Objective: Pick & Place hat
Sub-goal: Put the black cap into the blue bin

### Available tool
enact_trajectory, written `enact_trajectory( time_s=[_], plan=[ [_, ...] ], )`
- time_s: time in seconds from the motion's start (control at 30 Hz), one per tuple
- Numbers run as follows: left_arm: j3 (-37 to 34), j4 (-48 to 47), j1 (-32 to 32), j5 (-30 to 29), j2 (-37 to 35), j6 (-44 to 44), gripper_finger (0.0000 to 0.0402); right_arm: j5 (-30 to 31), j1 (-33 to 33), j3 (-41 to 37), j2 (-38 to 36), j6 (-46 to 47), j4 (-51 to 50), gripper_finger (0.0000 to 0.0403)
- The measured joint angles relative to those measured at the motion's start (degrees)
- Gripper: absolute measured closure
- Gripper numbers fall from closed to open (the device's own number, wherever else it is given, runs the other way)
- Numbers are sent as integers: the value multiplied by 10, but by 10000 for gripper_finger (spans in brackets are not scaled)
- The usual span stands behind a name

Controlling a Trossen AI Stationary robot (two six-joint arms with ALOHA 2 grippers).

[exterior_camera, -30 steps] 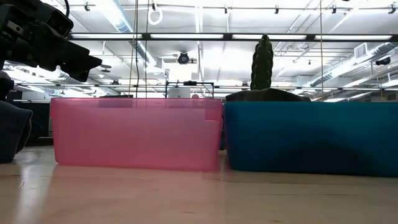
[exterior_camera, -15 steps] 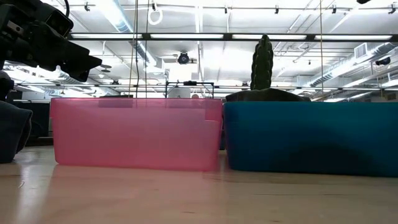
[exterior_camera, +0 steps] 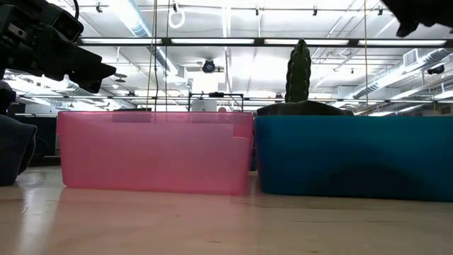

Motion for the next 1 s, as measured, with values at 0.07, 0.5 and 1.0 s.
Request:
enact_trajectory(
  time_s=[0.07,0.5,1.0],
  plan=[
    [0,0,0,0,0,0,225,2,-19,-2,0,12,-2,254],
    [0,0,0,0,0,0,225,-96,-103,-19,0,43,14,254],
    [0,0,0,0,0,0,225,-102,-132,-97,0,-8,82,254]
  ],
)
